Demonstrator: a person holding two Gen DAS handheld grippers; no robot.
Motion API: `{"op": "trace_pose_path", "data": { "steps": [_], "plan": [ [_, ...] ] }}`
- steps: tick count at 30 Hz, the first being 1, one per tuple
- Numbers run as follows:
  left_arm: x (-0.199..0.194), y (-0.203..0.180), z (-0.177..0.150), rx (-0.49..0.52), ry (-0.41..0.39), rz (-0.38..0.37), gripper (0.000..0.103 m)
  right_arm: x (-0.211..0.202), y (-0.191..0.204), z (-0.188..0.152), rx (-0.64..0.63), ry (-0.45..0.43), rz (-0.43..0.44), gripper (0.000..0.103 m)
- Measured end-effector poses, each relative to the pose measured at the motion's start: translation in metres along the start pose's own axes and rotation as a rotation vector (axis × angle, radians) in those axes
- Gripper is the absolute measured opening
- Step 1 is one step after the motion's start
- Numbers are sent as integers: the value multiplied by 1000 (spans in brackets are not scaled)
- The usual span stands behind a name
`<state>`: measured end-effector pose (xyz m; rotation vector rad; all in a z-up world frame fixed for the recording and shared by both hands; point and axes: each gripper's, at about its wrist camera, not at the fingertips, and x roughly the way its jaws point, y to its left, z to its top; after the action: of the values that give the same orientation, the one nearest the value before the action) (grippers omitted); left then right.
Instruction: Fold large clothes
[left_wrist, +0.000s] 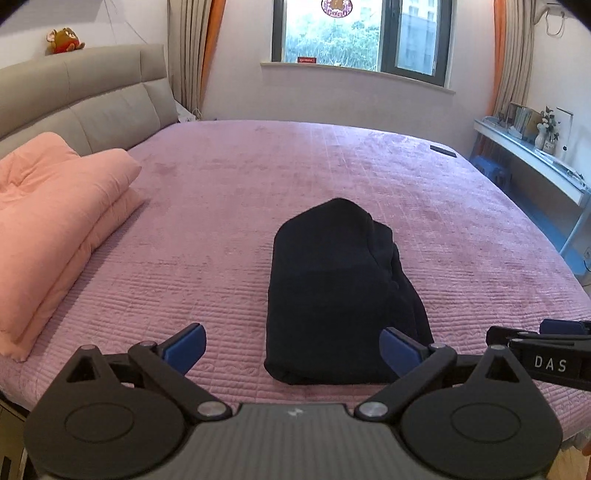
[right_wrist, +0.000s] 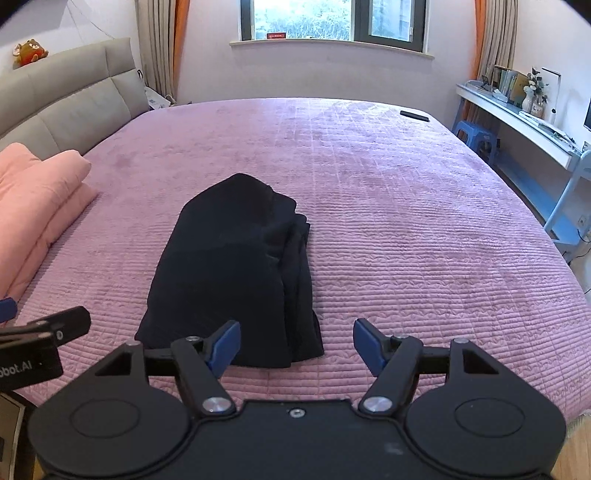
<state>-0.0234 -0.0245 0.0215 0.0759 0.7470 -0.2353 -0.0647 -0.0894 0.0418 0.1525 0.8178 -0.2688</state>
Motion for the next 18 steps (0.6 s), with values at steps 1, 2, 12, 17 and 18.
{"op": "trace_pose_path", "data": {
  "steps": [1,2,12,17,18],
  "plan": [
    [1,0,-1,0,4,0,102,0,0,0,-1,1,0,80],
    [2,1,-1,0,8,2,102,0,0,0,-1,1,1,80],
    [1,-5,-2,24,15,17,102,-1,-1,-1,-1,9,6,80],
    [2,-8,-4,25,21,10,102,-1,0,-1,-2,10,7,80],
    [2,-8,-3,27,22,12,102,0,0,-2,-2,12,8,80]
  ]
}}
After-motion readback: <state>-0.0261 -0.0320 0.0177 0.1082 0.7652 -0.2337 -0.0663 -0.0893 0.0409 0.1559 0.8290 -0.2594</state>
